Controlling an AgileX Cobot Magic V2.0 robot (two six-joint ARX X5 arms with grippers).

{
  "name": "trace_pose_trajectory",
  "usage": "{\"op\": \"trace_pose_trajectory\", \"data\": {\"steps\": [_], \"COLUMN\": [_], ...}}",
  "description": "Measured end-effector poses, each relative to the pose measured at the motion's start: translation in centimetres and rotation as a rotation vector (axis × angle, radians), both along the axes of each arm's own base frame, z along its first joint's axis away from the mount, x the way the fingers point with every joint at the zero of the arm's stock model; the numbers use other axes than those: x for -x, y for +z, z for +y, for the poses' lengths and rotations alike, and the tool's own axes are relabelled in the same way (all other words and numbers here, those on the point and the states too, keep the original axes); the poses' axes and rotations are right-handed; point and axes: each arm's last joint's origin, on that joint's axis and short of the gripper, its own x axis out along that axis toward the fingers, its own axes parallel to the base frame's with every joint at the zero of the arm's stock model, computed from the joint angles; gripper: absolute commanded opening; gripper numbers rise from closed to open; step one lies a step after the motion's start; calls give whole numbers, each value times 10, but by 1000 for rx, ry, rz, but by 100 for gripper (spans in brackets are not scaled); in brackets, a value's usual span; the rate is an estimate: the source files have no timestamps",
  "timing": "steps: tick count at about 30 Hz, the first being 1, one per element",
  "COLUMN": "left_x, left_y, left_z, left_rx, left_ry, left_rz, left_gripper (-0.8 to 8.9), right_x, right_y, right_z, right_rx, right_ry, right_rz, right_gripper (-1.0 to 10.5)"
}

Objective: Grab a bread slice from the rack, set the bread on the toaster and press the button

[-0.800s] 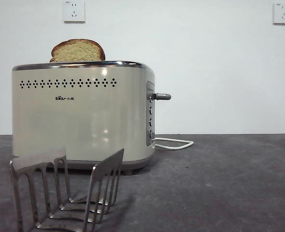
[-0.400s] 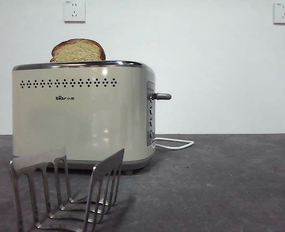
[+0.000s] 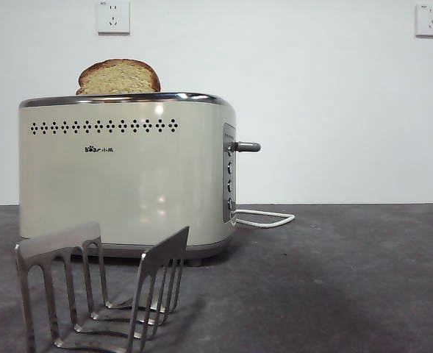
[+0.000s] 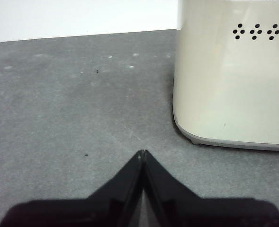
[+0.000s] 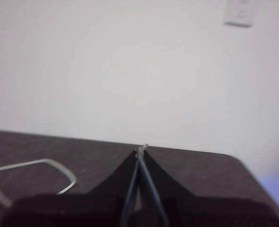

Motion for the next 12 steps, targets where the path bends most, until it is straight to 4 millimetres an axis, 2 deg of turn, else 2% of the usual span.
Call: {"op": "trace_pose_trajectory", "data": {"steps": [4,7,12], "left_x": [0,0,0], "left_y": [0,0,0], "left_z": [0,0,0], "left_rx": [0,0,0], "left_ry": [0,0,0], "left_rz": [0,0,0], "left_gripper": [-3,-3,-3], "right_x": [8,12,17], "right_y": [-55,-83,-113], "right_z": [-2,-3,-3], "right_rx": [14,13,10], "right_ry": [91,108,105], "right_rz": [19,65,119], "right_gripper": [1,1,1]}}
